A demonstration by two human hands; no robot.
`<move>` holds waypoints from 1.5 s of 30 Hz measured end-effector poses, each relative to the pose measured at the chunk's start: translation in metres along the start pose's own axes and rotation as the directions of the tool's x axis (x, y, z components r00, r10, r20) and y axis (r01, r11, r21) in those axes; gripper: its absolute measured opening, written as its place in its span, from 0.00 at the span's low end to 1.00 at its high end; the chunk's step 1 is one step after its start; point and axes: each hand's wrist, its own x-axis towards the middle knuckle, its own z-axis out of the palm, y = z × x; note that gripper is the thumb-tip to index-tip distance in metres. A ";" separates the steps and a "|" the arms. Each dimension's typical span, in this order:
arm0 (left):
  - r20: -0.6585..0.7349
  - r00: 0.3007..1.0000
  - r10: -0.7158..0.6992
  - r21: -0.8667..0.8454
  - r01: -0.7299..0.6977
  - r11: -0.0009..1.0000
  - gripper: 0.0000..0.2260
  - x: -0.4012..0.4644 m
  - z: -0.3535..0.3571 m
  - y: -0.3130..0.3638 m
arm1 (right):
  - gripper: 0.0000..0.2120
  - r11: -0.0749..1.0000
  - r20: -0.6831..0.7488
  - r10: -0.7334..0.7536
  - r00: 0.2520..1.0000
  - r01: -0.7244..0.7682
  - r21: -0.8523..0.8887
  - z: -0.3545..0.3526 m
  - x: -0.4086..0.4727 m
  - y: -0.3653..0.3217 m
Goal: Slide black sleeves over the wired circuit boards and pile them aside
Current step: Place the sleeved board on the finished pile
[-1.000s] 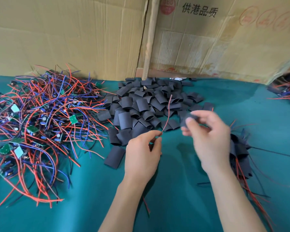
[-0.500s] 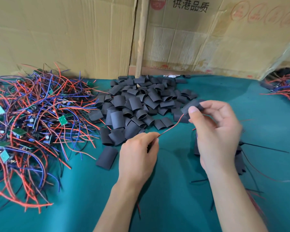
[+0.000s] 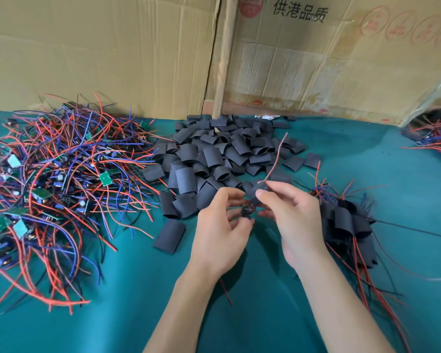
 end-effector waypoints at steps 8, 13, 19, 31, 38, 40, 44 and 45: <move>-0.052 0.999 -0.018 -0.101 0.012 0.995 0.21 0.001 -0.001 0.000 | 0.10 0.998 0.078 0.041 0.996 -0.037 -0.050 -0.004 0.000 -0.002; -0.082 0.996 -0.029 -0.114 0.019 0.993 0.16 0.001 -0.002 -0.003 | 0.08 0.992 0.107 0.117 0.987 -0.122 0.035 -0.004 -0.001 -0.004; -0.109 0.994 -0.028 -0.171 0.009 0.985 0.10 0.003 -0.001 -0.001 | 0.06 0.988 0.112 0.129 0.985 -0.138 0.072 -0.008 0.001 -0.005; -0.043 0.985 -0.168 -0.488 0.126 0.864 0.06 0.005 -0.004 -0.001 | 0.12 0.990 0.199 -0.060 0.978 0.085 -0.115 -0.018 0.004 -0.010; -0.030 0.996 -0.090 -0.369 0.072 0.927 0.08 0.004 -0.005 0.002 | 0.05 0.999 0.138 0.034 0.990 -0.033 -0.013 -0.014 0.002 -0.009; -0.043 0.996 -0.074 -0.313 0.057 0.948 0.08 0.005 -0.005 0.002 | 0.04 0.999 0.126 0.025 0.992 -0.021 -0.040 -0.013 0.001 -0.009; -0.122 0.989 -0.085 -0.316 0.043 0.948 0.05 0.004 -0.003 0.000 | 0.05 0.998 0.148 0.037 0.988 -0.028 -0.062 -0.011 -0.001 -0.010; -0.132 0.988 -0.080 -0.297 0.038 0.954 0.05 0.004 -0.003 0.000 | 0.05 0.998 0.141 0.048 0.989 -0.041 -0.056 -0.010 -0.001 -0.010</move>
